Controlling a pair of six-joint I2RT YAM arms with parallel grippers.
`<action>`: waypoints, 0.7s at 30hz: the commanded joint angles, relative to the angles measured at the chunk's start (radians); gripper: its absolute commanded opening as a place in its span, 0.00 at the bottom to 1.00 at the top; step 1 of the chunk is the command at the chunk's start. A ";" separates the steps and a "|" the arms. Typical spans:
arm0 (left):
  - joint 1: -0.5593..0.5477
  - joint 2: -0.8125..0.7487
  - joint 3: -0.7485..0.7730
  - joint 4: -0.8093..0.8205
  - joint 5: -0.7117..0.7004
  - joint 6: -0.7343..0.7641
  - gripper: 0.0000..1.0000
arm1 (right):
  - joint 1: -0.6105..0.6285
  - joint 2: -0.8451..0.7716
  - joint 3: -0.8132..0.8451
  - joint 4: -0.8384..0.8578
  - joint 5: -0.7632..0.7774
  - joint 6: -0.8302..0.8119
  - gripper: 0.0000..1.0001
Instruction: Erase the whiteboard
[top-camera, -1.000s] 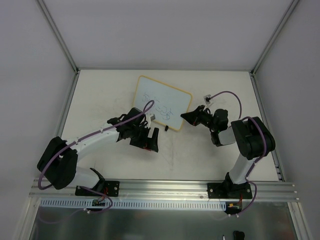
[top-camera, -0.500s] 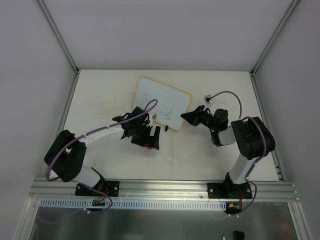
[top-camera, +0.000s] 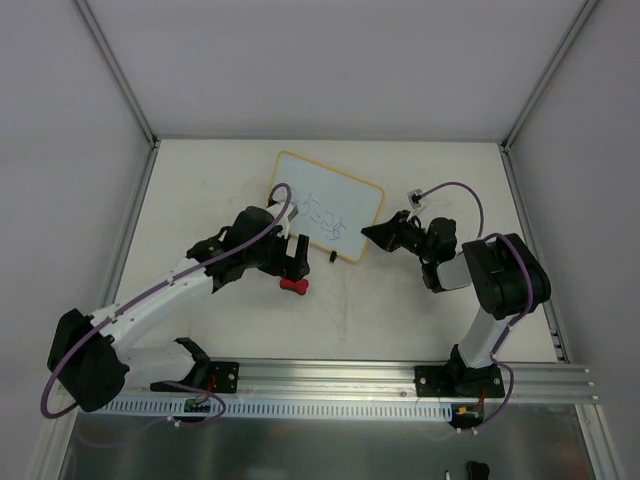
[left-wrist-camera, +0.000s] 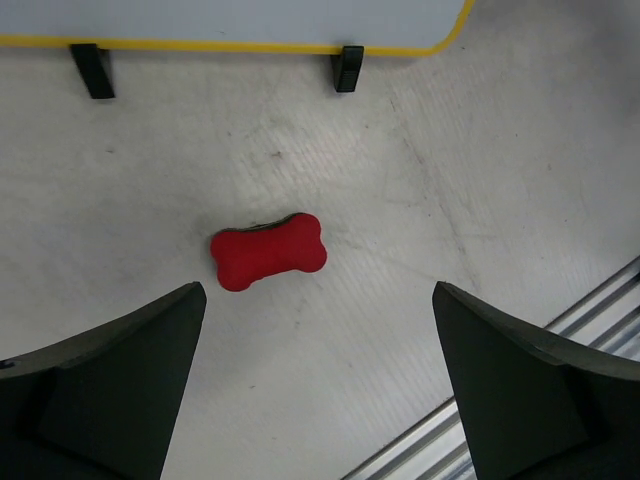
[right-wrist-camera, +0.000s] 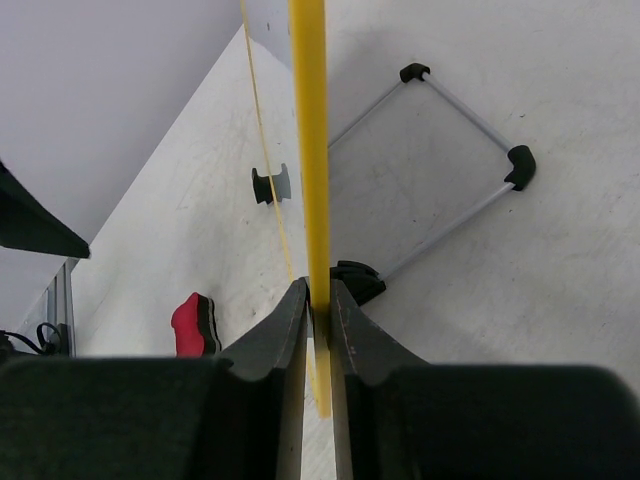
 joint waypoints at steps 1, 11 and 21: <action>0.003 -0.129 -0.072 -0.018 -0.125 0.097 0.99 | -0.012 -0.023 0.026 0.225 0.000 -0.004 0.09; 0.004 0.033 -0.006 -0.104 -0.099 -0.024 0.99 | -0.012 -0.028 0.023 0.225 -0.004 0.004 0.09; -0.014 0.179 0.060 -0.142 -0.128 -0.024 0.99 | -0.011 -0.031 0.023 0.225 -0.009 0.012 0.09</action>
